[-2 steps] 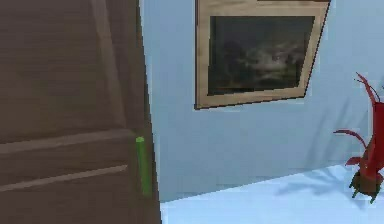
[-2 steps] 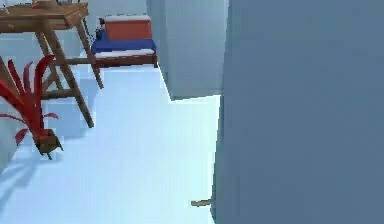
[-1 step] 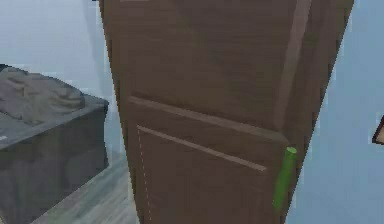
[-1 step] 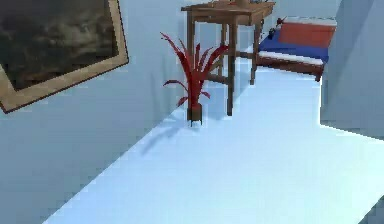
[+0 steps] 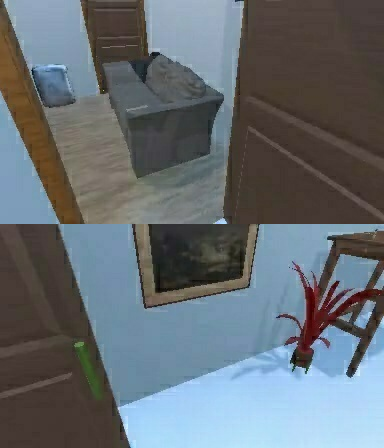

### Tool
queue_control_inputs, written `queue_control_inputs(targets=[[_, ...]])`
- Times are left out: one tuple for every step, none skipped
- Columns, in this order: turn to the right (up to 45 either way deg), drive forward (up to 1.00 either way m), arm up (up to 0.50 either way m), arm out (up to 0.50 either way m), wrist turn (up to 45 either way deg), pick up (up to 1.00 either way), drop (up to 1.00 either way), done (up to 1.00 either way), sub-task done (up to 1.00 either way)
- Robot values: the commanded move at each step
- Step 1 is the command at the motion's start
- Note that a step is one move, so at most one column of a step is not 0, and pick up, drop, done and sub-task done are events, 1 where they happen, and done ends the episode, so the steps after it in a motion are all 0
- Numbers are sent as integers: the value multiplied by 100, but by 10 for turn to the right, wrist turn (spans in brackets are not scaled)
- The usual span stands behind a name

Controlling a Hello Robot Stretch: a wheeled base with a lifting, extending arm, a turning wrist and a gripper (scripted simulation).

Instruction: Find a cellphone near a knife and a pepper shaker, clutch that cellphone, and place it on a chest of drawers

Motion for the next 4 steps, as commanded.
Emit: queue_control_inputs(targets=[[0,65,0,0,0,0,0,0,0],[-450,0,0,0,0,0,0,0,0],[-60,0,0,0,0,0,0,0,0],[0,65,0,0,0,0,0,0,0]])
